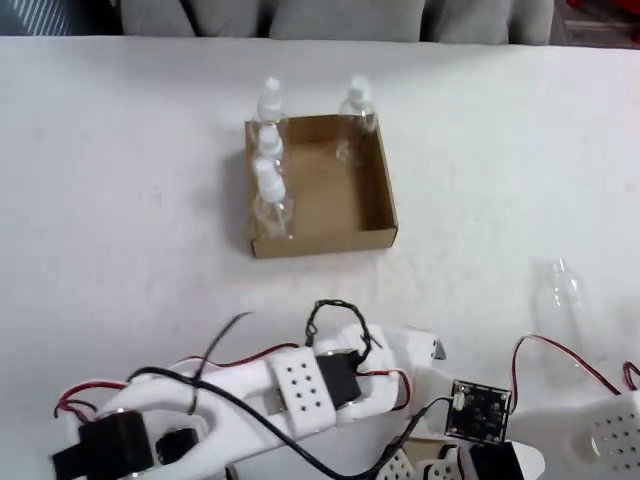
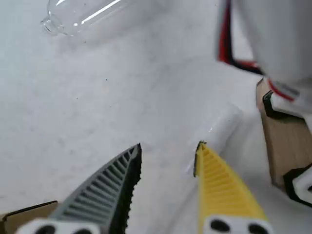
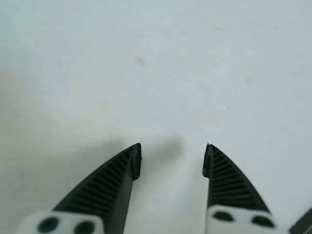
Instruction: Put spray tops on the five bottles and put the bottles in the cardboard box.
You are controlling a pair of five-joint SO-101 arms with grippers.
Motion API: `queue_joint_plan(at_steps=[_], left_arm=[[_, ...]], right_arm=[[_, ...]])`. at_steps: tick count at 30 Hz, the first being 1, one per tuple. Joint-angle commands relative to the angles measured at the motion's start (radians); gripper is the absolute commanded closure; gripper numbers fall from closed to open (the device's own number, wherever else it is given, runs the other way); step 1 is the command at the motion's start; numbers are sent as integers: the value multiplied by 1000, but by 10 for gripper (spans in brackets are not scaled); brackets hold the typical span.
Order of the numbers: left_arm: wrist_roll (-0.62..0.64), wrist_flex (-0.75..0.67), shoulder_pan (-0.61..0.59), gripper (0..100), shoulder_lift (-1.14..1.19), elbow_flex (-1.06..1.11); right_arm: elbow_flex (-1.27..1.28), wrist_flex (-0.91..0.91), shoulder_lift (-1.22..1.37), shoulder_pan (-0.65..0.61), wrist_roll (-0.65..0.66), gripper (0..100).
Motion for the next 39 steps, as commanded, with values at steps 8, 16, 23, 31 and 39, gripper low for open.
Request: queue_joint_plan(at_steps=[8,16,23,31,39], left_arm=[[5,-46,33,809,151,-48],[5,-34,101,807,160,-52],[14,-46,8,764,289,-169],[3,5,5,826,375,-247],[-43,40,10,972,367,-244]], right_arm=[[-138,-25,50,42,9,828],[-233,2,127,44,9,828],[-315,87,154,42,9,828],[-325,94,156,44,11,827],[-325,94,151,44,11,827]])
